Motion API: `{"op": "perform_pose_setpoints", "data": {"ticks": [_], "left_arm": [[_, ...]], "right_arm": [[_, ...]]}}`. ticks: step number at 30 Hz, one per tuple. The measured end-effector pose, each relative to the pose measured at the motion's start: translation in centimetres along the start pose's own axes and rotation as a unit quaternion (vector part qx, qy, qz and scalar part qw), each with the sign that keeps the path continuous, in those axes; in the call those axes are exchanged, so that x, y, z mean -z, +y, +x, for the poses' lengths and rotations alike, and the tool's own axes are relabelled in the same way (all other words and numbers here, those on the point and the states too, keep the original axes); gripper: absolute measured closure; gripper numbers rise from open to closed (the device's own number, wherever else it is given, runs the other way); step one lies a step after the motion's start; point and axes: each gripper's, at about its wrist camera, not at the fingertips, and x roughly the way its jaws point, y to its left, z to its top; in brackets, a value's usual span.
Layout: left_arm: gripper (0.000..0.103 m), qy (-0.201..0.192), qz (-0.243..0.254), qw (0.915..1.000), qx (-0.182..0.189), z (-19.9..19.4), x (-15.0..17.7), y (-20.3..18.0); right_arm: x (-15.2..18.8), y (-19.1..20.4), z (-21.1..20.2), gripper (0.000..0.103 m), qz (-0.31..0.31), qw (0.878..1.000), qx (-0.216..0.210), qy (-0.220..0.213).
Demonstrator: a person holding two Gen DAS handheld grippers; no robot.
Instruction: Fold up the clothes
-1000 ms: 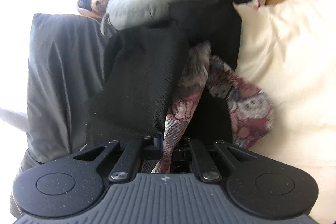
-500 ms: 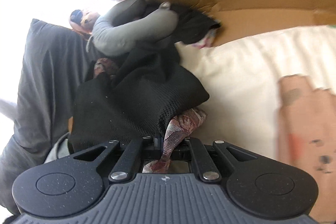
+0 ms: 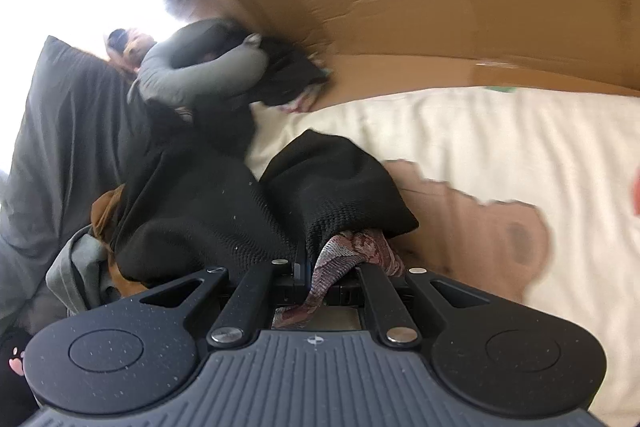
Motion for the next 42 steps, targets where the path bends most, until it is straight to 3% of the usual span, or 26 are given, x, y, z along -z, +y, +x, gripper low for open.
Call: {"op": "perform_pose_setpoints", "data": {"ticks": [9,12,20,29,39,42], "left_arm": [[0.035,0.028,-0.007,0.9996,0.001,-0.7,1.0,-0.2],[0.035,0.037,-0.010,0.9992,0.013,-0.4,-0.1,0.0],[0.035,0.069,-0.003,0.9967,0.043,0.4,0.8,-2.1],[0.035,0.079,0.008,0.9962,0.035,1.0,0.2,-2.9],[0.035,0.085,0.018,0.9957,0.031,-0.2,0.6,-2.9],[0.035,0.098,0.030,0.9941,0.034,-0.2,1.3,-3.1]], "right_arm": [[4.1,-4.9,-6.6,0.100,0.040,0.998,0.053,-0.016],[6.5,-6.4,-8.4,0.100,0.059,0.996,0.067,-0.018],[12.8,-9.4,-13.1,0.100,0.120,0.988,0.097,-0.026],[20.7,-12.1,-19.0,0.100,0.189,0.972,0.135,-0.028],[28.4,-13.0,-23.7,0.100,0.255,0.953,0.163,0.008],[29.3,-12.7,-24.5,0.095,0.254,0.951,0.176,0.026]]}}
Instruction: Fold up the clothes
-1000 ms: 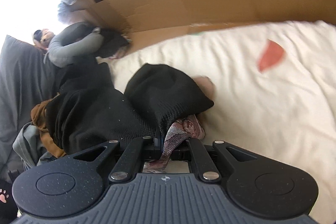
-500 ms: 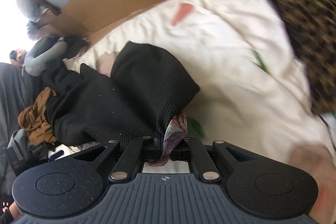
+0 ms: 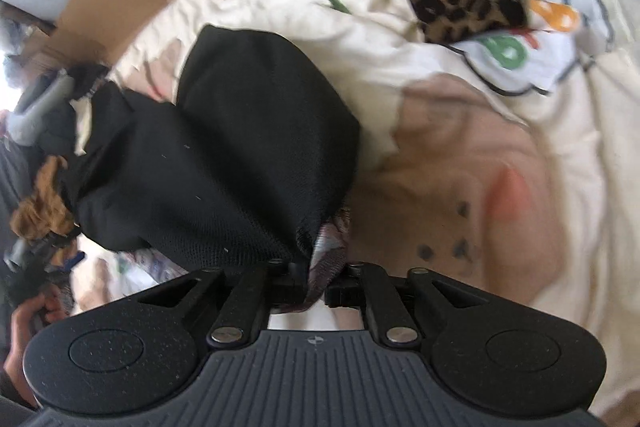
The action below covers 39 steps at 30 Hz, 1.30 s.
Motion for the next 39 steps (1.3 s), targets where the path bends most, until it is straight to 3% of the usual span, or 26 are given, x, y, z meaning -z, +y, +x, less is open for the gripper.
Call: {"op": "perform_pose_setpoints", "data": {"ticks": [7,10,18,23,26,34,39], "left_arm": [[0.035,0.028,0.018,0.9993,0.016,-0.8,1.8,-1.0],[0.035,0.033,0.025,0.9989,0.023,0.4,1.8,-1.1],[0.035,0.020,-0.011,0.9991,0.036,2.3,-0.1,-0.8],[0.034,0.001,-0.018,0.9988,0.046,3.1,-2.8,0.2],[0.033,-0.010,0.000,0.9995,0.029,3.2,-4.4,0.3],[0.032,-0.016,0.064,0.9977,0.015,1.4,-6.0,-0.5],[0.032,-0.008,0.073,0.9971,0.019,0.9,-5.8,-0.4]], "right_arm": [[-0.3,-1.1,-2.6,0.064,-0.016,0.999,0.029,-0.024],[-1.7,-1.3,-2.2,0.063,-0.026,0.998,0.039,-0.031],[-6.6,1.9,2.0,0.045,-0.089,0.994,0.032,-0.058],[-9.6,3.3,5.2,0.044,-0.127,0.989,0.036,-0.060],[-10.8,4.1,6.8,0.044,-0.149,0.986,0.039,-0.059],[-9.5,4.3,8.5,0.043,-0.166,0.984,0.035,-0.052],[-8.8,4.7,9.0,0.045,-0.186,0.981,0.035,-0.054]]}}
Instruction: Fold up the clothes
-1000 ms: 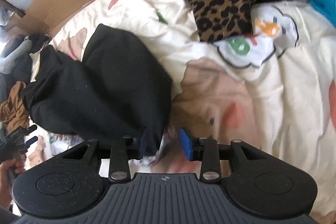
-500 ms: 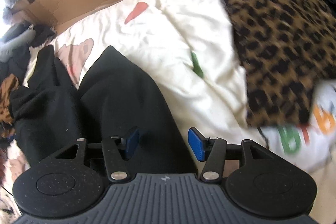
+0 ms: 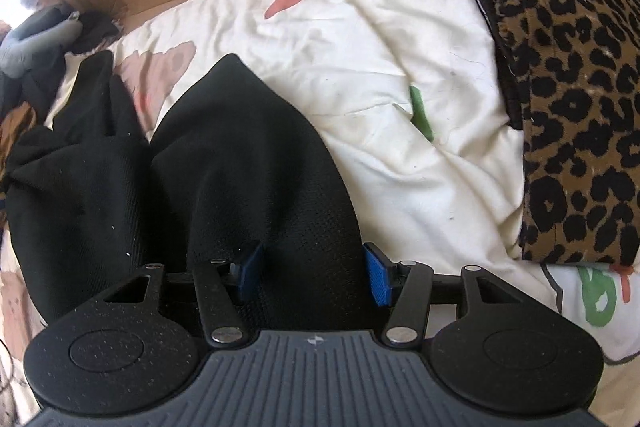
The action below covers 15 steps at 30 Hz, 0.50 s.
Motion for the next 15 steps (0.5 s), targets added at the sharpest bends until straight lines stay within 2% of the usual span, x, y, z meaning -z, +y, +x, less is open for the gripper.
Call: {"op": "perform_pose_setpoints", "data": {"ticks": [1,2,5,11,15], "left_arm": [[0.032,0.002,-0.001,1.0000,0.002,-0.3,0.1,0.1],[0.032,0.003,-0.001,1.0000,0.001,-0.6,0.4,0.2],[0.032,0.011,0.009,0.9997,-0.021,-1.5,1.2,0.6],[0.033,0.026,-0.027,0.9987,-0.034,-1.8,2.2,2.0],[0.036,0.047,-0.025,0.9985,-0.016,-1.1,3.5,1.1]], "right_arm": [[0.0,0.1,0.1,0.055,-0.006,1.000,0.000,0.001],[-0.1,0.2,0.1,0.070,-0.011,1.000,-0.003,0.004],[-0.2,0.4,-0.1,0.095,-0.026,1.000,-0.010,0.006],[-0.3,-1.1,-1.9,0.100,-0.018,0.999,0.035,-0.016],[-0.2,-3.5,-3.5,0.103,0.013,0.997,0.071,-0.030]]}}
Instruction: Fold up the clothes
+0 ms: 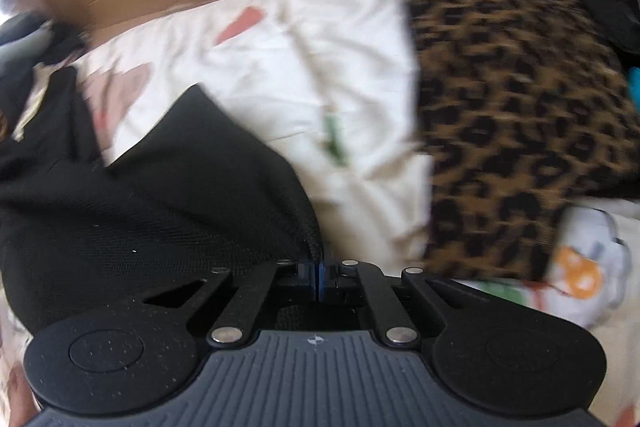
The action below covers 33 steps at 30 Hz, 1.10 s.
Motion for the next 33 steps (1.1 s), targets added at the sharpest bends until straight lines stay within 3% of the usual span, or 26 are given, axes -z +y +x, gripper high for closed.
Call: {"op": "perform_pose_setpoints", "data": {"ticks": [3,12,15,24,27,29,33], "left_arm": [[0.038,0.015,0.010,0.9998,0.002,0.8,1.2,-1.4],[0.038,0.067,-0.007,0.9907,0.118,2.1,3.6,-4.8],[0.033,0.072,0.002,0.9865,0.147,2.4,4.2,-6.1],[0.033,0.101,-0.011,0.9806,0.168,5.1,4.8,-7.9],[0.032,0.103,-0.028,0.9788,0.175,5.6,4.7,-7.9],[0.032,0.102,-0.044,0.9773,0.180,5.8,4.4,-7.7],[0.032,0.110,-0.074,0.9774,0.165,6.5,4.0,-7.7]], "right_arm": [[-0.1,-1.8,-0.8,0.103,0.017,0.999,0.026,-0.012],[-1.8,-2.9,-1.6,0.103,0.015,0.996,0.078,-0.041],[-2.0,-3.0,-1.4,0.103,0.023,0.996,0.080,-0.035],[-1.6,-2.4,-2.6,0.099,0.032,0.997,0.042,-0.052],[-1.7,-2.3,-3.3,0.093,0.037,0.996,0.040,-0.064],[-1.8,-2.0,-3.5,0.083,0.031,0.996,0.044,-0.071],[-1.8,-1.6,-3.4,0.080,0.024,0.996,0.045,-0.075]]}}
